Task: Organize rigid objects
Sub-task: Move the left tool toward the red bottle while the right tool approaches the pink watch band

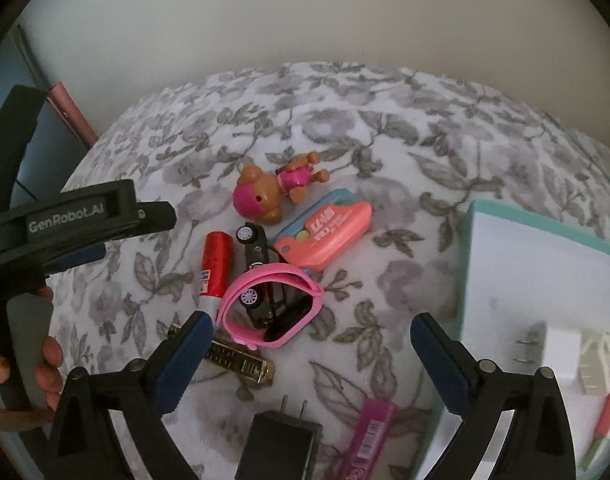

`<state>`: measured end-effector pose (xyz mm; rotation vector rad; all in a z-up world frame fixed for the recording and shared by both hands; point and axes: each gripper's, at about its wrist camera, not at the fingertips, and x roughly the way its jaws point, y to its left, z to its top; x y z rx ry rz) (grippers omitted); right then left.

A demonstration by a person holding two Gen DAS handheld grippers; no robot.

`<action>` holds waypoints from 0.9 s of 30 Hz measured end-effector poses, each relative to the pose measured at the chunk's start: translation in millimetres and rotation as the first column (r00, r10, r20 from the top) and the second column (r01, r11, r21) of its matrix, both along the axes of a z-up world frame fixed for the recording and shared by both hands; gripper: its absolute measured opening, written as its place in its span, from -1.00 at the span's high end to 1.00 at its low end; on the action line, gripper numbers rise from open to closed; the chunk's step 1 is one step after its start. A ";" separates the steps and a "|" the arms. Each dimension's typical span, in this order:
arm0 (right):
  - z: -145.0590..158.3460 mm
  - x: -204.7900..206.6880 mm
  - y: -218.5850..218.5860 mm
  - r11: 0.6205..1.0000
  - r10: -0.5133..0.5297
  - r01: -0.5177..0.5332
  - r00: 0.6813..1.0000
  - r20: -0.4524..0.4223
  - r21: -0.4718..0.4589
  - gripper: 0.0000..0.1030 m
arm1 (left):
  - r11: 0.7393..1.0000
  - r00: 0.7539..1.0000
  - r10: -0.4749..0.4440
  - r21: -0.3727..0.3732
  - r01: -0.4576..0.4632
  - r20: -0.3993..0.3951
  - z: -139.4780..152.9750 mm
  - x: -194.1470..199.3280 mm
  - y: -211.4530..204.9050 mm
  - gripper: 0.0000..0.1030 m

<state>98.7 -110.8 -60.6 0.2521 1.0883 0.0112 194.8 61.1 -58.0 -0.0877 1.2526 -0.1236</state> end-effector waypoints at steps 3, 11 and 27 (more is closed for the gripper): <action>-8.2 2.8 0.6 1.000 -0.001 0.001 1.000 -0.007 0.017 -0.96 | 1.000 1.000 -0.006 -0.007 0.006 -0.023 -7.8 2.6 -2.0 -0.95; -20.3 12.0 6.8 0.998 0.015 -0.015 1.000 -0.002 0.060 -0.96 | 1.000 0.998 -0.017 -0.023 0.015 -0.060 -18.8 8.1 -6.9 -0.95; -22.8 17.8 15.2 0.999 0.014 -0.015 1.000 0.021 0.043 -0.94 | 0.996 0.989 -0.085 -0.001 0.086 -0.119 -34.7 5.3 -21.5 -0.95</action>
